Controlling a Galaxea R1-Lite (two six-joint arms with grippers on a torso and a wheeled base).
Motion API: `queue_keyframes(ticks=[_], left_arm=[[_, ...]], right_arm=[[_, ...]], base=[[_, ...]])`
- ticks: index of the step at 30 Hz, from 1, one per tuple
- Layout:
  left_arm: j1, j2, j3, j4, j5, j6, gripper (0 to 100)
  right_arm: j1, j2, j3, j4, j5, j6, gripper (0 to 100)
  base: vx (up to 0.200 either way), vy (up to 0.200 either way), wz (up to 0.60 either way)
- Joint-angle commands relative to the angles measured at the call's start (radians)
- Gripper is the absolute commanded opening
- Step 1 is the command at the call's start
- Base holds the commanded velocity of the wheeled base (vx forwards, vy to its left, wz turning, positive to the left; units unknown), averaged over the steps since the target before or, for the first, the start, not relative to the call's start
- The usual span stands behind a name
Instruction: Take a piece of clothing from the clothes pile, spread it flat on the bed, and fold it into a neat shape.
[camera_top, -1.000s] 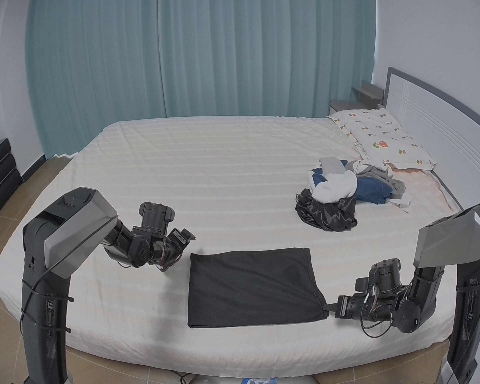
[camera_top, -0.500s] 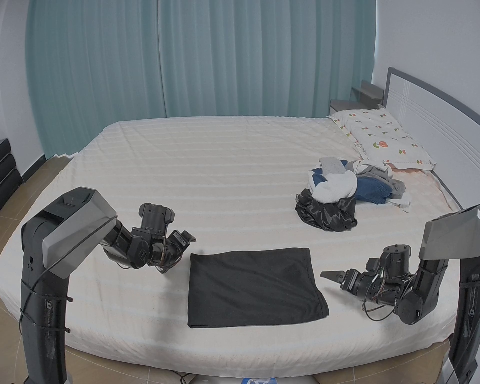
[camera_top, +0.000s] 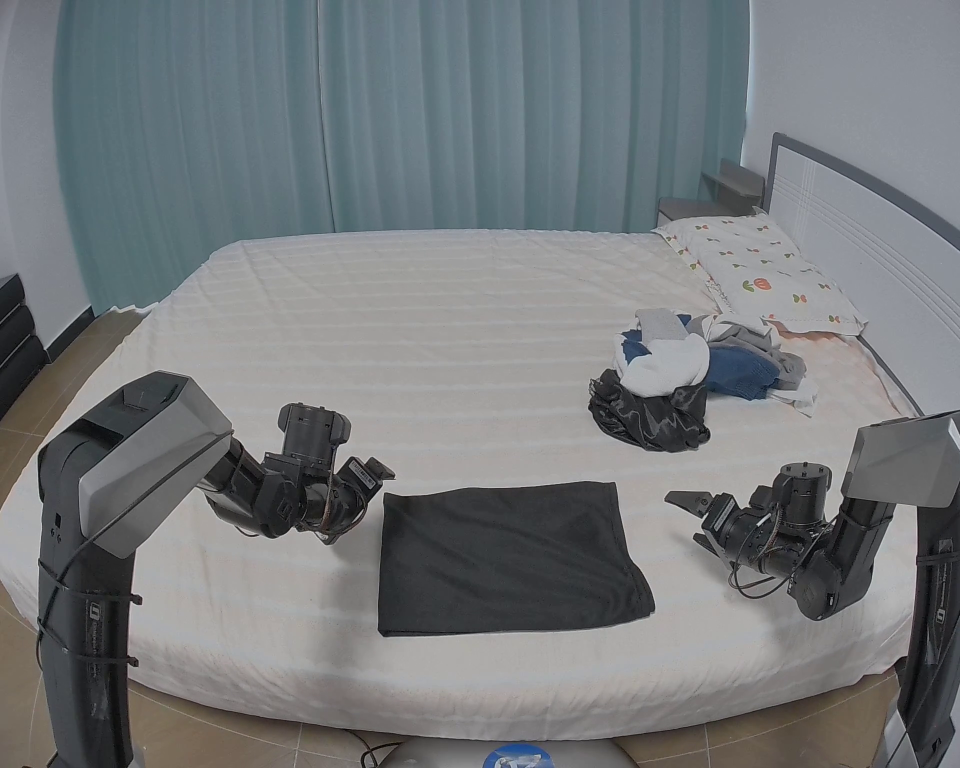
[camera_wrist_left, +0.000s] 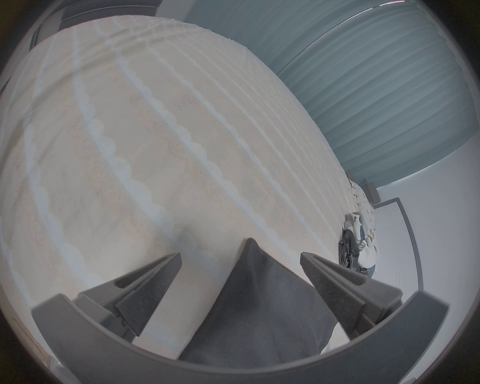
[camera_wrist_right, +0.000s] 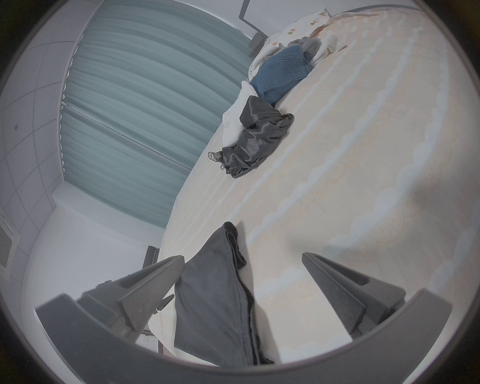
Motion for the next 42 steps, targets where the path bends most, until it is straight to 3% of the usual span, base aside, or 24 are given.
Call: queue_keyframes(ticks=[1, 11, 17, 22, 32, 39, 42], left_arm=[[-0.015, -0.008, 0.002, 0.005, 0.000, -0.001, 100], [-0.036, -0.009, 0.007, 0.008, 0.000, 0.004, 100], [-0.036, -0.008, 0.015, 0.004, -0.022, 0.038, 100], [-0.027, -0.028, 0.134, -0.039, -0.111, 0.239, 100], [-0.005, -0.026, 0.305, -0.222, -0.109, 0.456, 100], [-0.002, -0.032, 0.322, -0.277, -0.129, 0.438, 100], [0.019, -0.043, 0.338, -0.341, -0.135, 0.366, 100]], right_arm=[[0.004, 0.019, -0.006, -0.001, 0.000, 0.000, 100], [0.007, 0.025, -0.006, -0.009, 0.000, 0.000, 100], [0.007, 0.034, -0.009, -0.015, -0.002, -0.001, 100], [0.009, 0.045, -0.012, -0.019, -0.002, -0.001, 100], [0.023, 0.049, -0.012, -0.021, -0.004, -0.001, 100], [0.063, 0.055, -0.043, -0.018, 0.007, -0.019, 100], [0.107, 0.077, -0.084, -0.003, 0.009, -0.039, 100]], base=[[0.000, 0.000, 0.00], [0.000, -0.180, 0.00], [0.000, 0.000, 0.00], [0.000, 0.000, 0.00], [0.000, 0.000, 0.00], [0.000, 0.000, 0.00], [0.000, 0.000, 0.00]])
